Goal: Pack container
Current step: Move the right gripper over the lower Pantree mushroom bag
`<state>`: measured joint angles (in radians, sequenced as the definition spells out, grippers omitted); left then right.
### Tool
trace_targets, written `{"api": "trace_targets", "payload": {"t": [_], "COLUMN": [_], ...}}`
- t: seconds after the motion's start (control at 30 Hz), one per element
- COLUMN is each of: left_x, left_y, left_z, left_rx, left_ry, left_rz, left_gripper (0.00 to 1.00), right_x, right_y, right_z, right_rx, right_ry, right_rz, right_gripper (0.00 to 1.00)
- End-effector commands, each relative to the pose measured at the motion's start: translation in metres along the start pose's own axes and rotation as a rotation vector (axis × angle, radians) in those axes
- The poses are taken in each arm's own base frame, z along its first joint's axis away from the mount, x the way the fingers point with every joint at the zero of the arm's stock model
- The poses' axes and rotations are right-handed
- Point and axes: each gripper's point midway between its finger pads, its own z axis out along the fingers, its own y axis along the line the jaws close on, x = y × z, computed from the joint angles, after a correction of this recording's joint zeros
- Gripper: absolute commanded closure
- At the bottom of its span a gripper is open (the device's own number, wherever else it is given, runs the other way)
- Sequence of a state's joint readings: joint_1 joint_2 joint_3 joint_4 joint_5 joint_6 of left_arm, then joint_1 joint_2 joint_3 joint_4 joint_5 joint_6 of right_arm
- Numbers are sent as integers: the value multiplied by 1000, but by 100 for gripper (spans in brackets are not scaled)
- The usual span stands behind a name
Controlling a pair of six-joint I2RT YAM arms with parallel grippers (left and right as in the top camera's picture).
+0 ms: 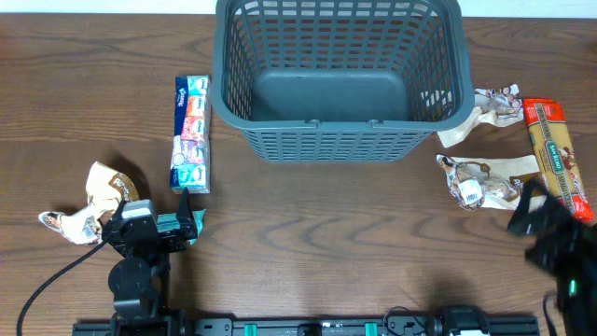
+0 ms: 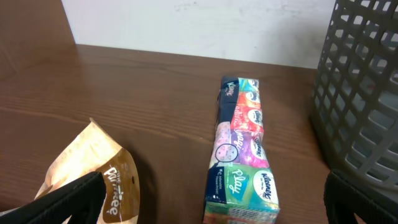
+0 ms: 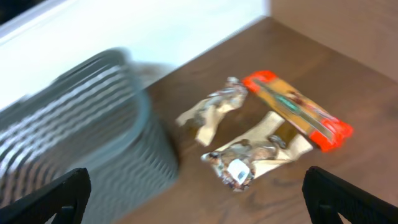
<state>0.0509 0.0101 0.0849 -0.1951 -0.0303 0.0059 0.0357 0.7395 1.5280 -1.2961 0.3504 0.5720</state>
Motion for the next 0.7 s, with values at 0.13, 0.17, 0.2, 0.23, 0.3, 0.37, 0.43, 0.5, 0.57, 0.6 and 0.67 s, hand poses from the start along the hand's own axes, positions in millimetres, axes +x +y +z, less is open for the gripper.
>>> {"api": "trace_targets", "payload": {"t": [0.13,0.17,0.2,0.23,0.3,0.37,0.43,0.5,0.57,0.6,0.67], "left_x": [13,13,13,13,13,13,13,13,13,13,13], "left_y": [3,3,3,3,3,3,3,3,3,3,3], "left_z": [2,2,2,2,2,2,2,2,2,2,2], "left_rx": [-12,-12,-12,-12,-12,-12,-12,-12,-12,-12,-12], "left_ry": [37,37,37,37,37,37,37,37,37,37,37], "left_rz": [-2,-2,-2,-2,-2,-2,-2,-2,-2,-2,-2], "left_gripper": [1,2,1,1,1,1,1,2,1,1,1], "right_x": [-9,-9,-9,-12,-20,-22,-17,-17,-21,-21,-17], "right_y": [-21,-21,-22,-25,-30,-35,-40,-47,-46,-44,-44], "right_z": [89,98,106,114,128,137,143,156,173,178,187], "right_rx": [410,422,434,447,444,438,442,460,439,427,436], "right_ry": [116,176,221,263,332,397,446,448,437,441,458], "right_rz": [162,186,213,246,271,293,314,330,339,343,372], "right_gripper": [1,1,1,1,1,1,1,1,1,1,1]}}
